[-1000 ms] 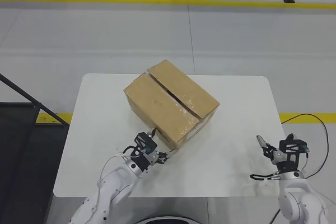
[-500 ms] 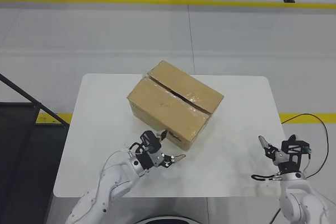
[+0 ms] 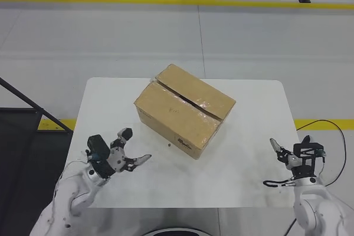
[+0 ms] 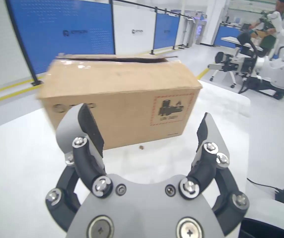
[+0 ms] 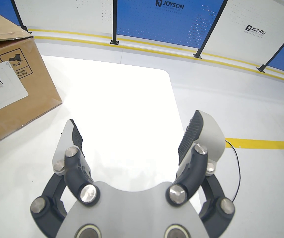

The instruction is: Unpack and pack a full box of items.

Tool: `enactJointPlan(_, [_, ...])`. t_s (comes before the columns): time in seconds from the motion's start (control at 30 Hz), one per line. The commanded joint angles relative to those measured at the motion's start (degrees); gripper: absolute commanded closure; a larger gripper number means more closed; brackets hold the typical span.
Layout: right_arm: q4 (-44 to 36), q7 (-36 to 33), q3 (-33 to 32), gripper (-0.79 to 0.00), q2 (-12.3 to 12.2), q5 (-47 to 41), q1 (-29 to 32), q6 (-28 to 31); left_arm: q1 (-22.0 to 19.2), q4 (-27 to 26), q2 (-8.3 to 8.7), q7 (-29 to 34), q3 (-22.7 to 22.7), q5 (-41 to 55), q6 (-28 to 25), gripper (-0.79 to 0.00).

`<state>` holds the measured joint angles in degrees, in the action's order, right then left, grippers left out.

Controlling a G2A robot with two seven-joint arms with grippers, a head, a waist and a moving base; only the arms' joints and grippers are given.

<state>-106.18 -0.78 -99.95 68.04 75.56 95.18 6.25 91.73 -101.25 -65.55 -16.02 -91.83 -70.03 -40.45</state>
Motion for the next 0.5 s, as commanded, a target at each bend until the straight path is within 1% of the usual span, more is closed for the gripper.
enactJointPlan(0.0, [-0.8,-0.5,0.0,-0.785,0.0,0.2,-0.2,-0.2,0.1,1.1,0.25,0.6,-3.6,2.4,0.5,-0.785])
enactJointPlan(0.07, [-2.0,-1.5,0.0,-0.785,0.0,-0.1,-0.7,-0.6,-0.8,2.5,0.49,2.1,-6.1,4.3,1.3,-0.785])
enactJointPlan(0.13, [-3.1,-3.5,0.2,-0.785,0.2,-1.5,-1.3,-1.5,-2.4,3.9,0.66,3.7,-7.2,6.5,1.3,-0.785])
enactJointPlan(0.23, [-4.7,-8.2,0.7,-0.785,0.3,-5.3,-3.4,-1.9,-5.5,6.2,0.83,6.5,-8.0,9.4,2.0,-0.785])
enactJointPlan(0.3, [-5.5,-11.7,1.1,-0.785,0.3,-9.0,-5.3,-0.8,-7.2,7.4,0.9,8.2,-8.2,11.3,2.7,-0.785])
enactJointPlan(0.4, [-5.5,-12.3,1.1,-0.785,0.3,-9.5,-5.6,-0.5,-7.8,8.0,1.04,9.8,-9.3,12.2,4.3,-0.785])
enactJointPlan(0.47, [-5.5,-12.3,1.1,-0.785,0.3,-9.5,-5.6,-0.5,-7.8,8.0,1.04,9.8,-9.3,12.2,4.3,-0.785])
